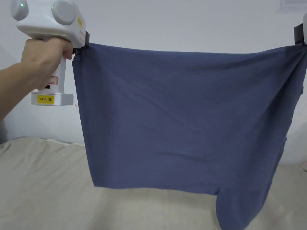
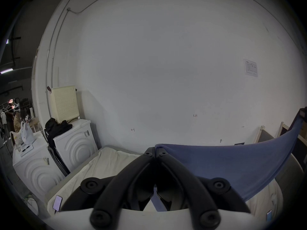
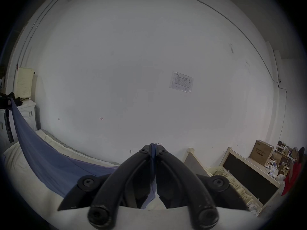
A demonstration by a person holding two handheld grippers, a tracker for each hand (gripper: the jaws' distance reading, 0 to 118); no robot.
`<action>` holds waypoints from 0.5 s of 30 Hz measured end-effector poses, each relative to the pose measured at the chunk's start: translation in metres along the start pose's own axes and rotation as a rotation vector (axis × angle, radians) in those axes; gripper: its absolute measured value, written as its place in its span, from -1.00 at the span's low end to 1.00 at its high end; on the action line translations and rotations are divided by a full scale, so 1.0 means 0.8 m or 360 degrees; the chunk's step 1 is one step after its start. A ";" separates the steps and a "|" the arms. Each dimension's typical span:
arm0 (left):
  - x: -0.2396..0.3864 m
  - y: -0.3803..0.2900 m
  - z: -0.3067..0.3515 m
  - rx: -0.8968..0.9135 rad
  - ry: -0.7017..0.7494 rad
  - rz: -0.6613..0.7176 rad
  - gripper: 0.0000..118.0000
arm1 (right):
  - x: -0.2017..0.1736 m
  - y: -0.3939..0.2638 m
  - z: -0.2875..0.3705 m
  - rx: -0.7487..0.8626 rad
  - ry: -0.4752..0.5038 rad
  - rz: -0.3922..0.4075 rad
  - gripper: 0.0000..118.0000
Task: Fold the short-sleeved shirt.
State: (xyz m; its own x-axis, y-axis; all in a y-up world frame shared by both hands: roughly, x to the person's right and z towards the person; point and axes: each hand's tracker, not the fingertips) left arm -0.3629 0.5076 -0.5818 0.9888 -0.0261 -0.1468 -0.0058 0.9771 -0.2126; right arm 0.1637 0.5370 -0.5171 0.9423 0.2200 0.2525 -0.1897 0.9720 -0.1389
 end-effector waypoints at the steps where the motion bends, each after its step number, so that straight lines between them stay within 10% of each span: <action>1: 0.001 -0.006 -0.004 0.0001 0.0007 0.0013 -1.00 | 0.000 -0.005 -0.002 -0.0005 0.0004 -0.0033 -0.94; 15: 0.021 -0.205 -0.014 -0.0286 -0.0051 0.0053 -1.00 | -0.036 -0.211 -0.003 -0.0366 0.0147 -0.0081 -0.94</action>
State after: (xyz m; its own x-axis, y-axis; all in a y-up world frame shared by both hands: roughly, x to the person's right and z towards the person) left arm -0.3469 0.3446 -0.5606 0.9919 0.0155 -0.1263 -0.0625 0.9238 -0.3778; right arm 0.1691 0.3661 -0.5029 0.9722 0.1524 0.1775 -0.0834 0.9348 -0.3454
